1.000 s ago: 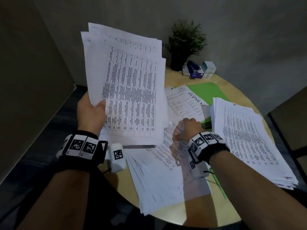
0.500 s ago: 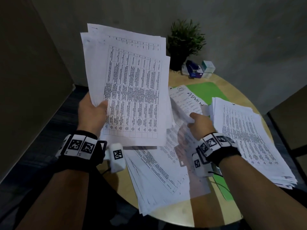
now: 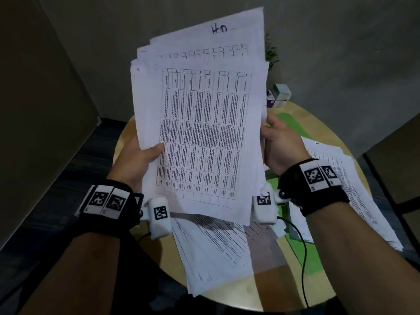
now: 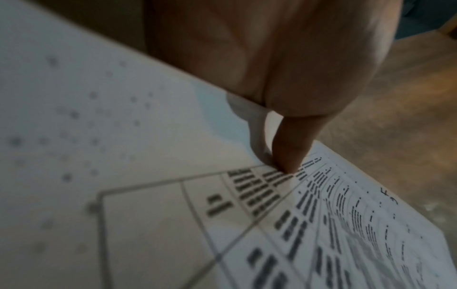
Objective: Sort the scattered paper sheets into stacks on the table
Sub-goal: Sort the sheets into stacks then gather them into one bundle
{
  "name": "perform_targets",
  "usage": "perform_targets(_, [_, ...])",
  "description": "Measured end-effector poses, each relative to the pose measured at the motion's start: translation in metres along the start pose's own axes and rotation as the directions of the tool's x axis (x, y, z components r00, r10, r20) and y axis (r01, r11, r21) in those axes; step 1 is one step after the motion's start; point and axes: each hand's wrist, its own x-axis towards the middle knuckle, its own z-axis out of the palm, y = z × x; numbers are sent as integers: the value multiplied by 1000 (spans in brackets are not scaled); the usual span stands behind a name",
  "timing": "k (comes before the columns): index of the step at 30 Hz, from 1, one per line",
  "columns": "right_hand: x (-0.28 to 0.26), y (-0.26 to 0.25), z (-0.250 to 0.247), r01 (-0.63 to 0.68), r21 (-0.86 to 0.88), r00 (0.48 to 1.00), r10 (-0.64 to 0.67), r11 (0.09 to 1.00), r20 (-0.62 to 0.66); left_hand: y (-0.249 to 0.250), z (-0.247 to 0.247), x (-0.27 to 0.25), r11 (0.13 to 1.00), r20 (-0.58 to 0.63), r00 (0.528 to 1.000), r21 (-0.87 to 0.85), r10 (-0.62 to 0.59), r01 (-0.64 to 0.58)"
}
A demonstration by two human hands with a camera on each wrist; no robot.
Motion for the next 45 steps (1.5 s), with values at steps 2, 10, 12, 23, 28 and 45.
perform_targets(2, [1, 0, 5, -30, -17, 999, 30, 999, 11, 2, 0, -2, 1000, 24, 1000, 4, 18, -18])
perform_targets(10, [8, 47, -17, -184, -792, 981, 159, 582, -111, 1, -11, 2, 966, -277, 942, 222, 191, -131])
perform_targets(12, [5, 71, -24, -191, -954, 959, 253, 232, -130, 3, -11, 0, 955, -293, 931, 262, 218, -141])
perform_targets(23, [1, 100, -27, -250, -950, 953, 222, 188, -207, 8, -5, -2, 963, -187, 963, 225, 193, -150])
perform_targets(28, [1, 80, -46, -223, -953, 972, 123, 205, -200, 14, -5, -9, 980, -105, 980, 127, 169, -155])
perform_targets(45, [2, -22, -51, 29, -730, 793, -460, 683, -399, 8, -7, -1, 972, -314, 930, 190, 193, -137])
